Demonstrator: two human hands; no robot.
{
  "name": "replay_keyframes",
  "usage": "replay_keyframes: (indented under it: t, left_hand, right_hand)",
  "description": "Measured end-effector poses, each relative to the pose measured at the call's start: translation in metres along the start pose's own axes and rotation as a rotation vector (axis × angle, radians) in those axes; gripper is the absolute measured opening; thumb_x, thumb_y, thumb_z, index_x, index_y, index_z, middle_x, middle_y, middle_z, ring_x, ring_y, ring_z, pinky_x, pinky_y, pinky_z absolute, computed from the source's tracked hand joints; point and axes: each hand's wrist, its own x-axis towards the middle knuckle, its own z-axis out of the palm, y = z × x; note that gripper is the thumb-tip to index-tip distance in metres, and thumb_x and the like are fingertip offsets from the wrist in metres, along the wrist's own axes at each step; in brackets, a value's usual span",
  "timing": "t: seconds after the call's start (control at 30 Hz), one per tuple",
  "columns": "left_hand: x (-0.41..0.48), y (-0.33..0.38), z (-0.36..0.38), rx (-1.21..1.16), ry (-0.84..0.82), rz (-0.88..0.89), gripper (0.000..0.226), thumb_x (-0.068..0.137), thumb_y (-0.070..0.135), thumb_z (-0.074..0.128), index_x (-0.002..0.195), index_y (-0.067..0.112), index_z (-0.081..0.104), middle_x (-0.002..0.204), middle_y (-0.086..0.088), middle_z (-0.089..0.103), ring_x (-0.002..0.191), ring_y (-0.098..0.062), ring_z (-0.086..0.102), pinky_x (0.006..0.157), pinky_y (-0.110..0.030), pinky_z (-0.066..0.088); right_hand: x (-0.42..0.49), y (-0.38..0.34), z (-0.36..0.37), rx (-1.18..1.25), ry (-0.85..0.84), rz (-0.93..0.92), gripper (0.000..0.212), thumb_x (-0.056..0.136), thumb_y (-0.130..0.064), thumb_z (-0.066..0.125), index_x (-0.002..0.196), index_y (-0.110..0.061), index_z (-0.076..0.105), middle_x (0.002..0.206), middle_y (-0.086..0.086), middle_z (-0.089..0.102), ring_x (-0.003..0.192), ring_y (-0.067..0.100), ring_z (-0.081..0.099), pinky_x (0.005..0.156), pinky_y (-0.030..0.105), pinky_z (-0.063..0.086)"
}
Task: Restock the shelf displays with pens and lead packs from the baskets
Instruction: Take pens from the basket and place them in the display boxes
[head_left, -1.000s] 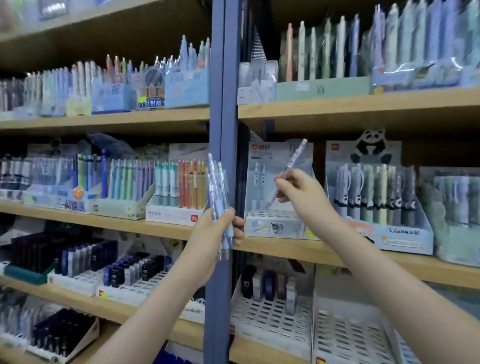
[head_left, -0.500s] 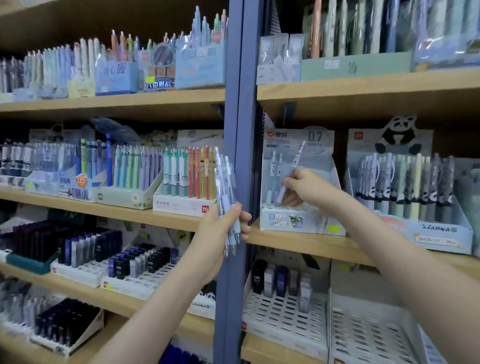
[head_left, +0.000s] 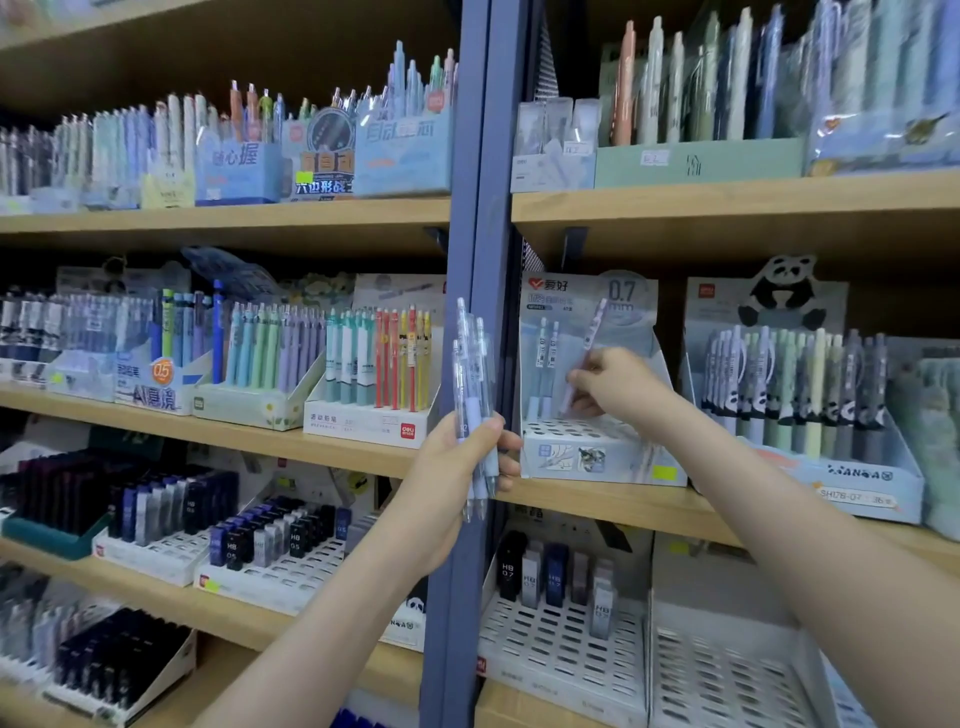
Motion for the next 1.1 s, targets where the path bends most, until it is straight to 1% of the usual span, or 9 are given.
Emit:
replay_keyframes:
  t: [0.17, 0.27, 0.33, 0.43, 0.57, 0.67, 0.77, 0.93, 1.1]
  left_hand:
    - [0.003, -0.002, 0.002, 0.007, 0.0, -0.005, 0.007, 0.099, 0.013, 0.049, 0.099, 0.008, 0.053, 0.08, -0.006, 0.063, 0.059, -0.011, 0.059, 0.056, -0.022, 0.052]
    - [0.006, -0.005, 0.003, 0.006, 0.001, -0.012, 0.008, 0.099, 0.014, 0.049, 0.1, 0.006, 0.053, 0.08, -0.005, 0.064, 0.059, -0.011, 0.06, 0.056, -0.021, 0.052]
    - [0.006, -0.006, 0.003, -0.005, 0.002, -0.016, 0.008, 0.099, 0.013, 0.049, 0.1, 0.006, 0.053, 0.078, -0.004, 0.065, 0.059, -0.011, 0.06, 0.056, -0.021, 0.052]
    - [0.006, -0.007, 0.003, -0.006, 0.006, -0.018, 0.008, 0.099, 0.014, 0.049, 0.099, 0.006, 0.053, 0.076, -0.004, 0.065, 0.059, -0.012, 0.059, 0.056, -0.022, 0.052]
    - [0.005, -0.01, 0.0, 0.01, 0.025, -0.01, 0.009, 0.099, 0.014, 0.05, 0.097, 0.007, 0.054, 0.077, -0.004, 0.065, 0.06, -0.013, 0.058, 0.058, -0.025, 0.051]
    - [0.005, -0.013, 0.001, 0.035, 0.026, -0.002, 0.008, 0.099, 0.014, 0.049, 0.099, 0.008, 0.054, 0.08, -0.005, 0.064, 0.061, -0.012, 0.058, 0.058, -0.023, 0.052]
    - [0.005, -0.016, 0.004, 0.075, 0.027, 0.018, 0.009, 0.099, 0.015, 0.049, 0.101, 0.008, 0.054, 0.083, -0.005, 0.066, 0.063, -0.011, 0.059, 0.059, -0.024, 0.052]
    - [0.007, -0.016, 0.007, 0.133, 0.029, 0.062, 0.01, 0.1, 0.016, 0.048, 0.103, 0.009, 0.054, 0.093, -0.005, 0.07, 0.066, -0.012, 0.059, 0.06, -0.024, 0.051]
    - [0.008, -0.015, 0.005, 0.169, 0.035, 0.078, 0.01, 0.1, 0.018, 0.048, 0.103, 0.011, 0.054, 0.093, -0.001, 0.071, 0.065, -0.01, 0.06, 0.063, -0.022, 0.054]
  right_hand:
    - [0.002, 0.004, 0.003, -0.091, -0.098, 0.026, 0.012, 0.097, -0.013, 0.051, 0.089, -0.009, 0.06, 0.078, 0.01, 0.069, 0.071, 0.02, 0.068, 0.078, 0.037, 0.058]
    - [0.002, 0.003, 0.005, -0.222, -0.135, 0.012, 0.015, 0.096, -0.015, 0.054, 0.082, -0.011, 0.058, 0.079, 0.009, 0.067, 0.068, 0.02, 0.062, 0.067, 0.032, 0.054]
    - [0.003, 0.003, 0.007, -0.286, -0.141, 0.006, 0.016, 0.095, -0.017, 0.056, 0.08, -0.013, 0.057, 0.079, 0.007, 0.063, 0.065, 0.019, 0.057, 0.059, 0.028, 0.049]
    - [0.005, 0.003, 0.007, -0.324, -0.132, -0.005, 0.016, 0.094, -0.019, 0.057, 0.079, -0.014, 0.056, 0.082, 0.008, 0.063, 0.066, 0.019, 0.056, 0.061, 0.028, 0.048]
    - [0.005, 0.008, 0.007, -0.244, -0.06, -0.024, 0.022, 0.097, -0.019, 0.051, 0.076, -0.012, 0.055, 0.08, 0.007, 0.062, 0.061, 0.017, 0.054, 0.052, 0.025, 0.042]
    - [0.005, 0.007, 0.007, -0.097, 0.023, -0.02, 0.023, 0.1, -0.019, 0.044, 0.083, -0.009, 0.056, 0.086, 0.013, 0.065, 0.071, 0.026, 0.063, 0.066, 0.037, 0.057]
    - [0.007, 0.004, 0.005, -0.047, 0.106, -0.046, 0.024, 0.1, -0.023, 0.044, 0.084, -0.009, 0.055, 0.087, 0.016, 0.067, 0.081, 0.034, 0.067, 0.075, 0.049, 0.057]
    - [0.007, 0.001, -0.002, 0.017, 0.156, -0.09, 0.024, 0.098, -0.027, 0.047, 0.076, -0.02, 0.052, 0.088, 0.014, 0.068, 0.086, 0.031, 0.066, 0.083, 0.049, 0.054]
    - [0.008, 0.002, -0.002, -0.063, 0.075, -0.055, 0.021, 0.097, -0.021, 0.048, 0.081, -0.012, 0.058, 0.087, 0.013, 0.07, 0.086, 0.03, 0.068, 0.082, 0.045, 0.056]
